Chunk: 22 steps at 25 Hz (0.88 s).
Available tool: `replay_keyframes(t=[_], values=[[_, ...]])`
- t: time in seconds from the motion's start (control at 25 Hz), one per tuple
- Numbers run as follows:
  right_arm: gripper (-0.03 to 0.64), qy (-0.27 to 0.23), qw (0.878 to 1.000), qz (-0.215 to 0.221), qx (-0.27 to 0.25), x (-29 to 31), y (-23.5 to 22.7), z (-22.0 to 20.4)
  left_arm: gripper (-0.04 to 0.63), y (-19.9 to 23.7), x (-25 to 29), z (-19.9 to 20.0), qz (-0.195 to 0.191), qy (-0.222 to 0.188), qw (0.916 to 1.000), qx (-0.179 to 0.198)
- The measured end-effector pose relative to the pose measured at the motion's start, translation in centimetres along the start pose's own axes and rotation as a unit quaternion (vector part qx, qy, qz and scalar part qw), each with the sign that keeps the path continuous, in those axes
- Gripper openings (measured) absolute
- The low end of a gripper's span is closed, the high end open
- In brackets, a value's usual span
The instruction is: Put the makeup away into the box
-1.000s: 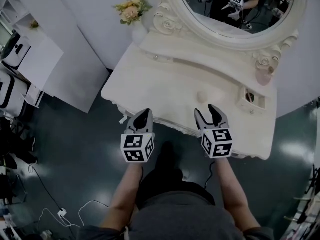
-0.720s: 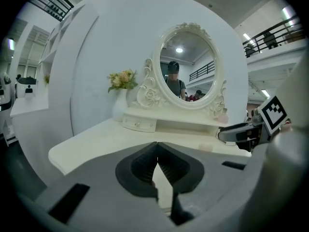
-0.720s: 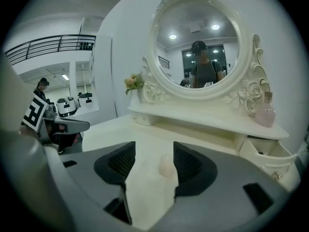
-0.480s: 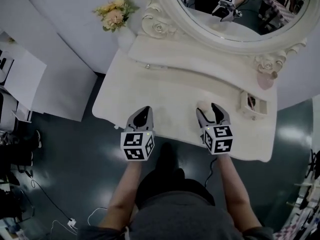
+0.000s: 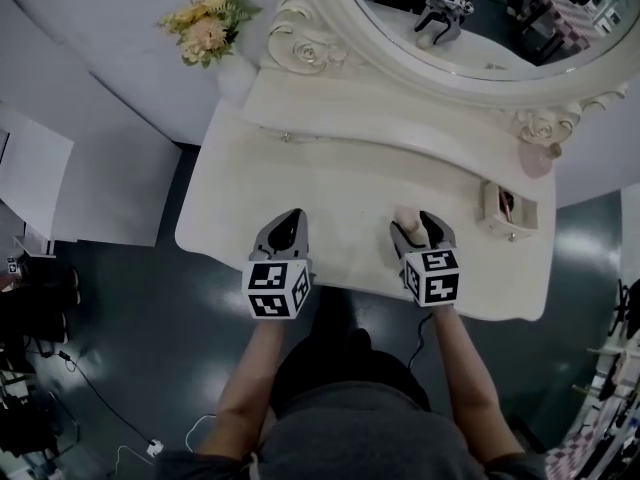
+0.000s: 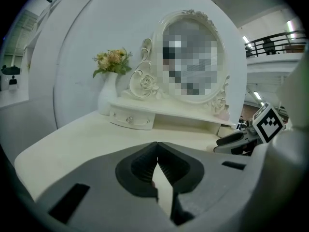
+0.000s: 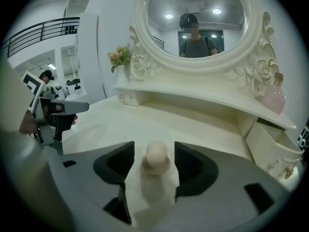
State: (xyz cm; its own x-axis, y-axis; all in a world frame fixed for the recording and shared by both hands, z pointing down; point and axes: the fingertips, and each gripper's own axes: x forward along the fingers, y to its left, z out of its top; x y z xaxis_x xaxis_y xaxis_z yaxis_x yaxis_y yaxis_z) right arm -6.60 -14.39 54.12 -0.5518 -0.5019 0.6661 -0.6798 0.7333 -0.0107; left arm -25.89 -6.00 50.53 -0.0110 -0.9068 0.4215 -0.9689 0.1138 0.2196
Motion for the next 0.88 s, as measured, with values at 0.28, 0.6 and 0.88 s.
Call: replay_keyframes(t=[0.28,0.6,0.88], values=[[0.252,0.032,0.999,-0.009,0.003,1.0,-0.4,-1.3,0.006,0.2,1.1,-0.3,-0.012,0.010,0.9999,-0.003],[0.193,0.046,0.999,-0.016,-0.002,1.3,-0.3,-1.9,0.006,0.1,1.6,-0.1,-0.020,0.012,0.9997,-0.001],[0.161,0.026,0.999,-0.016,0.021,0.6,-0.5,-1.1,0.006,0.2,1.7,0.8,-0.030,0.006,0.9995,0.007]])
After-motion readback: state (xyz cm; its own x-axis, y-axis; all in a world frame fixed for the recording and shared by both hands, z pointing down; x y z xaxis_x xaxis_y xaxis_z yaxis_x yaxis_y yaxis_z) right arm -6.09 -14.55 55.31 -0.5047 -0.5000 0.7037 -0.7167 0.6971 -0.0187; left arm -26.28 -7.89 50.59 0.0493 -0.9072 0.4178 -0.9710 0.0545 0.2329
